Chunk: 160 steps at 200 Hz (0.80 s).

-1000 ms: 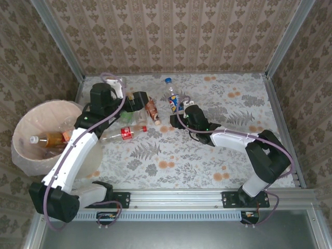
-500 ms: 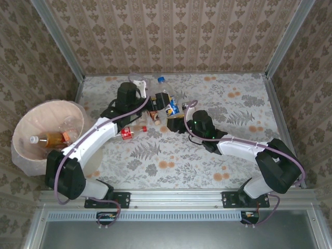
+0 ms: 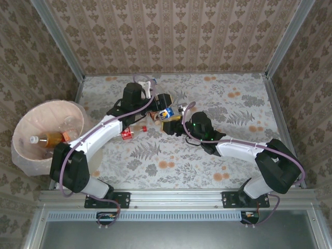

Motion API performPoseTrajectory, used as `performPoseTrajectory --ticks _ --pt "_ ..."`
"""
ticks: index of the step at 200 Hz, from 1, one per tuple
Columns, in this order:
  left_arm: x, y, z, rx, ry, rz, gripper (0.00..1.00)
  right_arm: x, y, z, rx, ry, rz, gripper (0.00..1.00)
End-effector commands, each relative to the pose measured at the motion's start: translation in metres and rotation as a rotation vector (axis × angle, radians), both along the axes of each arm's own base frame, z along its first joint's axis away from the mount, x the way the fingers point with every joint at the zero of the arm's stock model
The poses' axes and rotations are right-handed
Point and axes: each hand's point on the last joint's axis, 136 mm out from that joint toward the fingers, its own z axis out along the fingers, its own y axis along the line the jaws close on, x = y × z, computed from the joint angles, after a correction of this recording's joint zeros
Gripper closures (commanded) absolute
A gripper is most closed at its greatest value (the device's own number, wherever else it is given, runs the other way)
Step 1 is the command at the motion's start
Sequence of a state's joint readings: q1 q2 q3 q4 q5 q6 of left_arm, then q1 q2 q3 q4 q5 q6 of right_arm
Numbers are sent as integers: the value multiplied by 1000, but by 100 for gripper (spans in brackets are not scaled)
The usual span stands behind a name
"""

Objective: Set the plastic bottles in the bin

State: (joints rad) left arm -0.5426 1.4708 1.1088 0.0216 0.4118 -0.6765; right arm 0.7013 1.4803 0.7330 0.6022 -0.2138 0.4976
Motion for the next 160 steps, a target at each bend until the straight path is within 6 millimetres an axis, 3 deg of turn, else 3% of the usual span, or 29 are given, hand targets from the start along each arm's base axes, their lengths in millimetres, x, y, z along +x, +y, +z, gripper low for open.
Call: performPoseTrajectory --ticks 1,26,40,52,85,90,103,160 --pt "-2 1 29 -36 -93 -11 33 -10 8 24 54 -70 66 41" --pt "-4 12 37 -12 -140 32 39 -12 8 27 48 -76 76 26" --pt "-4 21 38 25 -160 64 40 -13 7 28 35 -86 82 8" --pt "-4 30 38 72 -171 92 41 -13 4 26 5 -95 78 0" --pt "-6 59 39 211 -192 174 41 -6 -11 19 -62 -123 -7 0" --pt "-6 65 40 236 -196 196 41 -6 -16 31 -51 -149 -28 0" --pt "-7 81 45 298 -211 247 41 -2 -24 30 -73 -160 -79 0" --pt "-28 155 72 516 -254 405 42 20 -52 8 -214 -98 -257 0"
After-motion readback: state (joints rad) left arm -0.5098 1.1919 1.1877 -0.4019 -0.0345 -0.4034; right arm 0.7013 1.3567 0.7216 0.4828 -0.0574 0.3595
